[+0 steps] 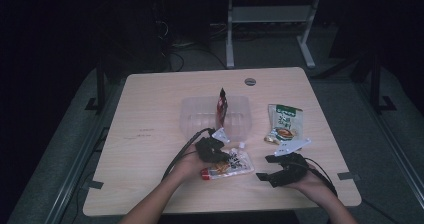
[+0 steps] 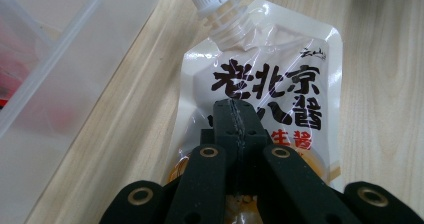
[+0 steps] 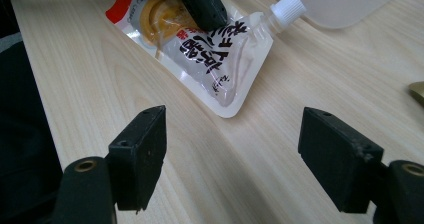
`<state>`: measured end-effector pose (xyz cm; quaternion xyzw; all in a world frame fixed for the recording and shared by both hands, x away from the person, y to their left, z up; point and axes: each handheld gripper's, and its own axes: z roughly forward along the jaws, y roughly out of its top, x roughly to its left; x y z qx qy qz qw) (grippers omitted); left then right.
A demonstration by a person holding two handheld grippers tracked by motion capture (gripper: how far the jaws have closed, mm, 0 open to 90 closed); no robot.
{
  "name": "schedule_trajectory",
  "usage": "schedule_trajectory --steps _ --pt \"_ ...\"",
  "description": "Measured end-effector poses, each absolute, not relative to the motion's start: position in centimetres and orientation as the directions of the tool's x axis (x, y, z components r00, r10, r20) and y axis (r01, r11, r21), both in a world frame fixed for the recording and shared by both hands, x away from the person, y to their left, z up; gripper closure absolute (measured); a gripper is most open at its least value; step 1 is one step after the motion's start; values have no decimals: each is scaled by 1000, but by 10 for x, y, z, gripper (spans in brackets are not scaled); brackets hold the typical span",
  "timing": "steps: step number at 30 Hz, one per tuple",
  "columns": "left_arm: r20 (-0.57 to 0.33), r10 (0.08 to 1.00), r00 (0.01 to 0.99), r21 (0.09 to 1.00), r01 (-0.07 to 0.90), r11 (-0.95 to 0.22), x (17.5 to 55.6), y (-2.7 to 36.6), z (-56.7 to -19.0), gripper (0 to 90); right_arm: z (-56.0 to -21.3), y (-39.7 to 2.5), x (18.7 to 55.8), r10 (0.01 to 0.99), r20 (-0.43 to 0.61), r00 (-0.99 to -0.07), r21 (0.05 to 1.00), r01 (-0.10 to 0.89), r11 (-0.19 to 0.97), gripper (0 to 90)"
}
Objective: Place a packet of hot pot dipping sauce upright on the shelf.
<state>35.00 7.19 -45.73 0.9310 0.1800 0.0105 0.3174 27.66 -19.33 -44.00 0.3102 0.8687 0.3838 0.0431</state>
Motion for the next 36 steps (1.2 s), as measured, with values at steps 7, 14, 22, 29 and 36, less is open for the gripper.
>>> schedule_trajectory --steps 7,14,22,29,36 --pt "-100 337 936 597 327 -732 351 73 -458 900 -443 -189 285 573 199 -795 696 526 488 270" --pt "-70 334 940 611 305 -730 344 72 -448 900 -446 -185 298 583 229 -779 694 551 464 276" --pt "-88 314 945 585 304 -752 337 74 -447 900 -448 -184 298 581 234 -780 689 554 467 276" --pt "-66 323 944 564 302 -768 335 69 -453 900 -449 -181 300 578 247 -778 685 562 464 278" --pt "-52 322 945 547 297 -783 336 67 -452 900 -456 -166 310 565 278 -776 667 580 468 283"
